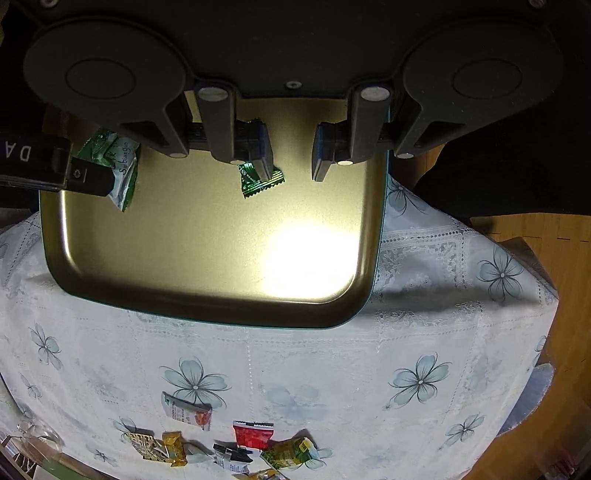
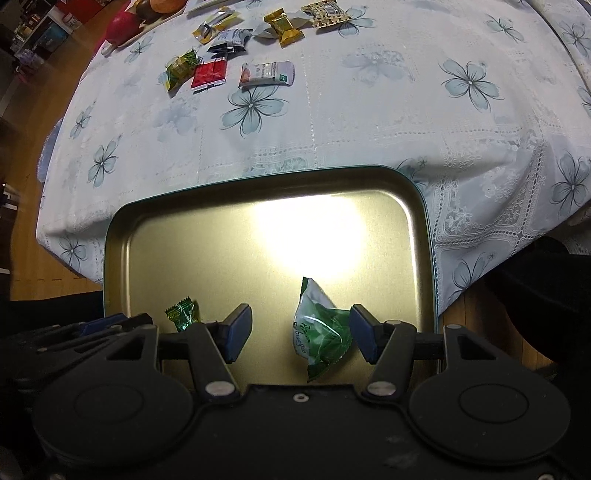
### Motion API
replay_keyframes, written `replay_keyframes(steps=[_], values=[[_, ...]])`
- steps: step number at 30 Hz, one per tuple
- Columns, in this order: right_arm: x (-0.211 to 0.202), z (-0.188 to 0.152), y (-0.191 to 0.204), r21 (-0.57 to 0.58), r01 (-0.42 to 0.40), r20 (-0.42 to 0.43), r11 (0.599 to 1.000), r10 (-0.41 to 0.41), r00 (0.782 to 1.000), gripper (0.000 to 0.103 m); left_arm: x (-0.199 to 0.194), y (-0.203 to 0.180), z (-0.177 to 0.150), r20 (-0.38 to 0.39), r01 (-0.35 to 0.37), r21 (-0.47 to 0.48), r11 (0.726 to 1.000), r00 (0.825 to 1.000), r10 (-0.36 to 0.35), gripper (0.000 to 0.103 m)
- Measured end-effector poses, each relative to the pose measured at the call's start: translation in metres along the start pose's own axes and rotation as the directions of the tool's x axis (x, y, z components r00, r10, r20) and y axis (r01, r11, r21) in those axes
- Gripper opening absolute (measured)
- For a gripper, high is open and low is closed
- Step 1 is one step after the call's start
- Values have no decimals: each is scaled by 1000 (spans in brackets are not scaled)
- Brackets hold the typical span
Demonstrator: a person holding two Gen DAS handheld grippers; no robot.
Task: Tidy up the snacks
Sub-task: 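Withdraw both open tools from the dropped snacks in the tray, then grasp the green garlic-pea bag with the left tool while the right tool grasps the white-and-pink bar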
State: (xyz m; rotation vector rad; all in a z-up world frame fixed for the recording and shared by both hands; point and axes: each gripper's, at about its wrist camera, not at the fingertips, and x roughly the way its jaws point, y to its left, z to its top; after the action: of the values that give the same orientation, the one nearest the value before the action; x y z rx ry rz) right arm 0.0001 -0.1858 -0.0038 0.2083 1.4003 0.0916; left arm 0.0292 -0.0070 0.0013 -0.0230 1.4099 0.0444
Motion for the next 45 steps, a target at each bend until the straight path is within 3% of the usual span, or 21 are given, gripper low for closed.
replay_keyframes(steps=[11, 24, 32, 37, 41, 45], values=[[3, 42, 3, 0, 0, 13, 1000, 0, 1000, 61, -9, 3, 48, 51, -24, 9, 1000, 998, 23, 34], [3, 138, 7, 7, 57, 118, 998, -57, 991, 62, 1, 13, 135, 159, -29, -61, 998, 987, 38, 34], [18, 193, 20, 34, 175, 147, 984, -178, 973, 61, 16, 22, 200, 211, -25, -129, 991, 976, 52, 34], [31, 209, 24, -8, 152, 142, 988, -149, 979, 62, 27, 29, 238, 252, 4, -169, 986, 967, 39, 34], [43, 212, 19, 23, 149, 145, 989, -151, 978, 63, 39, 32, 261, 276, -17, -197, 980, 959, 72, 34], [54, 219, 17, 34, 117, 97, 993, -119, 988, 64, 60, 31, 279, 234, -35, -202, 979, 969, 83, 34]])
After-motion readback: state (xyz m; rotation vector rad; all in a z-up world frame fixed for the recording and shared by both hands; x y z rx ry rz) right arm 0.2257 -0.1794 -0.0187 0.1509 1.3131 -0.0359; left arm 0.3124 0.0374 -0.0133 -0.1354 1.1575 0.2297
